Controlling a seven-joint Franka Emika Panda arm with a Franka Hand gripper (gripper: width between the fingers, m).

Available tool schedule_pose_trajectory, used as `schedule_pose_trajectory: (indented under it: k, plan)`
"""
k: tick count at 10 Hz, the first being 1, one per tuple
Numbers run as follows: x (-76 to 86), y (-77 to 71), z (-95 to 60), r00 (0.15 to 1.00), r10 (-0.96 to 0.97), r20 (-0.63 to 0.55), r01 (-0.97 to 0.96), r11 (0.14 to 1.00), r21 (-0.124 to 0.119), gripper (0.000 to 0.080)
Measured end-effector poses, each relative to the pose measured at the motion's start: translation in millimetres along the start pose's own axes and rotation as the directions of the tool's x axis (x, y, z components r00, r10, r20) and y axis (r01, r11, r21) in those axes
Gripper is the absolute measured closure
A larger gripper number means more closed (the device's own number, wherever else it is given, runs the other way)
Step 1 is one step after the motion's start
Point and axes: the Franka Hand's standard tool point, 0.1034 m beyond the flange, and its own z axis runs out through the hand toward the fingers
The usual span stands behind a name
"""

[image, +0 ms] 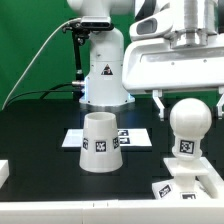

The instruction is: Assemble lamp

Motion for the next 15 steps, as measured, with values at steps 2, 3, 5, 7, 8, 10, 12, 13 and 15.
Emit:
schedule_pose_trajectory:
  k: [2,3,5,7,8,10,12,13,15]
  plan:
    - [-0.2,-0.2,2.5,0.999,0.001,-0.05,0.0,1.0,0.022,0.0226]
    - [0.7,0.6,2.4,0.997,0.002,-0.078,0.001,0.999,0.033,0.0226]
    - [0.7,0.5,2.5,0.997,-0.012,-0.077,0.014,0.999,0.031,0.0219]
    - [-0.8,2.7,3.6,0.998,-0.037,-0.057,0.038,0.999,0.019,0.0128]
    - [-0.5,2.4,4.1,0.996,-0.093,0.014,0.093,0.996,-0.007,0.0128]
    - [8.3,8.1,5.2,0.977,-0.182,0.109,0.186,0.982,-0.028,0.0101]
    - [8.5,3.5,3.8,0.961,-0.177,0.212,0.19,0.981,-0.042,0.01]
    - [4.3,9.1,2.6,0.941,-0.173,0.29,0.198,0.979,-0.058,0.01]
    - [10.3,9.8,2.3,0.934,-0.164,0.316,0.194,0.979,-0.067,0.01]
